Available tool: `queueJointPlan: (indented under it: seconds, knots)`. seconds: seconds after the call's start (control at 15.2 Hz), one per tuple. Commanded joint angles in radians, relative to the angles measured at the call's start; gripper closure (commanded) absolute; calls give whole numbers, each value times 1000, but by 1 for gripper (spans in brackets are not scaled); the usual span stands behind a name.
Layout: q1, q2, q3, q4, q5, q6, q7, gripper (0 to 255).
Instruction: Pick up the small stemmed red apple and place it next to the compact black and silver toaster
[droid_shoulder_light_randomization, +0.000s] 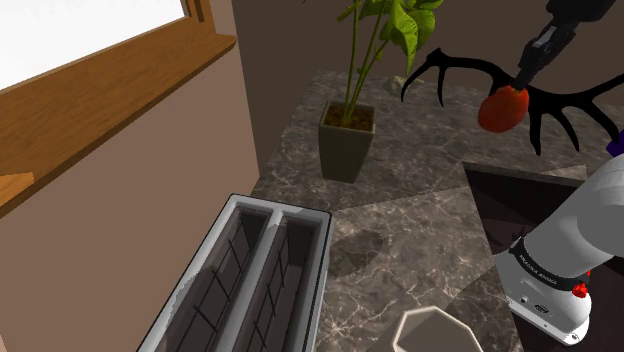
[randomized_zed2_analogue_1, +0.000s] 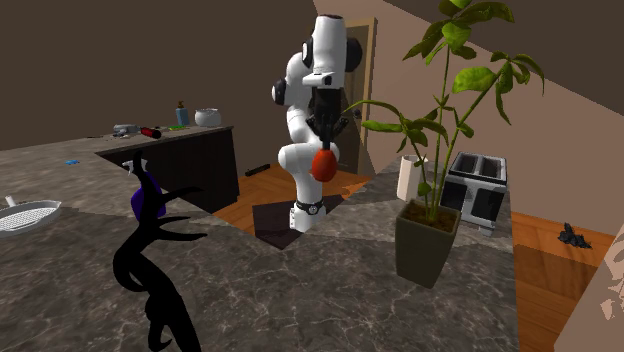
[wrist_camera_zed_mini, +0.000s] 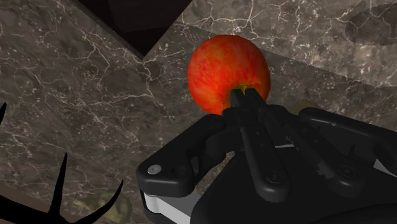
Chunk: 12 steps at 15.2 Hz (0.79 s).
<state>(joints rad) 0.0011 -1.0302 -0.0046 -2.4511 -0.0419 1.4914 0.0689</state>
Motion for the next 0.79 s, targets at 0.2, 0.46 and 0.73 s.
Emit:
queueJointPlan:
  seconds: [0.2, 0.46, 0.73]
  knots:
    - [0, 32, 1, 86, 0, -54, -2, 255]
    - [-1, 61, 1, 156, 1, -96, -4, 255]
    - [-1, 91, 2, 229, 1, -138, -6, 255]
